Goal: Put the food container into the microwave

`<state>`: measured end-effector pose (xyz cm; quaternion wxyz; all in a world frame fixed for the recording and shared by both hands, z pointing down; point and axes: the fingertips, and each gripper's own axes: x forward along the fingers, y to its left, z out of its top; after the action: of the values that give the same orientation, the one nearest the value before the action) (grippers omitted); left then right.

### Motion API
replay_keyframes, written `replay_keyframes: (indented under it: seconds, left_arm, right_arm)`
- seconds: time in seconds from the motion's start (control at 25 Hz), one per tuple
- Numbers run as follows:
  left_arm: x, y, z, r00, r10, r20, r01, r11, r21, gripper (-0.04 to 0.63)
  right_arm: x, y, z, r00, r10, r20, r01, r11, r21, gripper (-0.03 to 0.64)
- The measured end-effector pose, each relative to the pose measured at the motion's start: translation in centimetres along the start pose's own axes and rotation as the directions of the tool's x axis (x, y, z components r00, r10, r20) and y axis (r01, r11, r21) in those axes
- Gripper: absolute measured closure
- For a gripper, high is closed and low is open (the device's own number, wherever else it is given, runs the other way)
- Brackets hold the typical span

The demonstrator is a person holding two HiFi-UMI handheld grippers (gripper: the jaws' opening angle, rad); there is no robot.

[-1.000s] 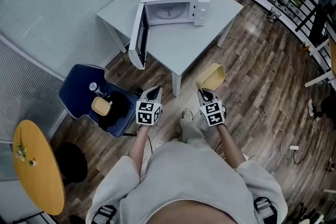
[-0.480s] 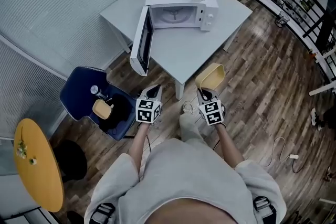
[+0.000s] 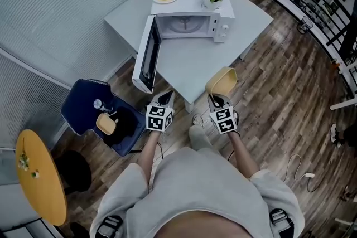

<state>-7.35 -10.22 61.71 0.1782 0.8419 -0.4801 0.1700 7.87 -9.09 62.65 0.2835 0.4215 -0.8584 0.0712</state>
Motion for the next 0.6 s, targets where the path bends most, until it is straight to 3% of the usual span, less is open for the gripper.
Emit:
replay_keyframes:
  seconds: [0.6]
  left_arm:
    - [9.0, 4.1, 6.1, 0.999, 0.054, 0.004, -0.054, 0.998, -0.029, 0.586]
  right_arm:
    - [7.4, -7.5, 3.7, 0.997, 0.077, -0.013, -0.078, 0.996, -0.033, 0.600]
